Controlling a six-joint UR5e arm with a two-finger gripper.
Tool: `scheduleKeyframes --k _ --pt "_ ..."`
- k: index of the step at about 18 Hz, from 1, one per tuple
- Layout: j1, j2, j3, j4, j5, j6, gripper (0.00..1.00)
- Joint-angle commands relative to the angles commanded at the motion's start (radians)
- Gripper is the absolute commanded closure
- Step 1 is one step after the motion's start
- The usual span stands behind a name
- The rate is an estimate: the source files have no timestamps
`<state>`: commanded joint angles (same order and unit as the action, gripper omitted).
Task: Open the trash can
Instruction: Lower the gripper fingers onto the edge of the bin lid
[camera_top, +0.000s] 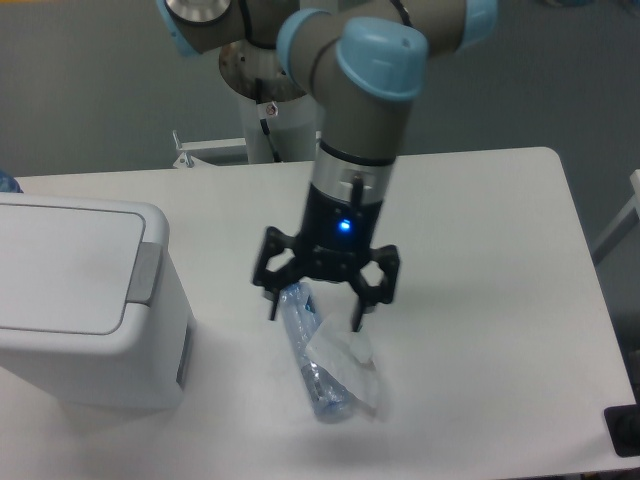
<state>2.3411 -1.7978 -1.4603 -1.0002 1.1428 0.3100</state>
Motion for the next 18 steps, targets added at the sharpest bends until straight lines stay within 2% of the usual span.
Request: scheduleKeyframes --k 4,12,18 --pt "-0.041 0.008 -0.005 0.002 0.002 -0.09 0.0" --pt "-0.048 0.071 -0.084 0.009 0.005 -0.083 0.0" --pt "-0.066 0.066 -0.101 0.06 0.006 -0.092 0.0"
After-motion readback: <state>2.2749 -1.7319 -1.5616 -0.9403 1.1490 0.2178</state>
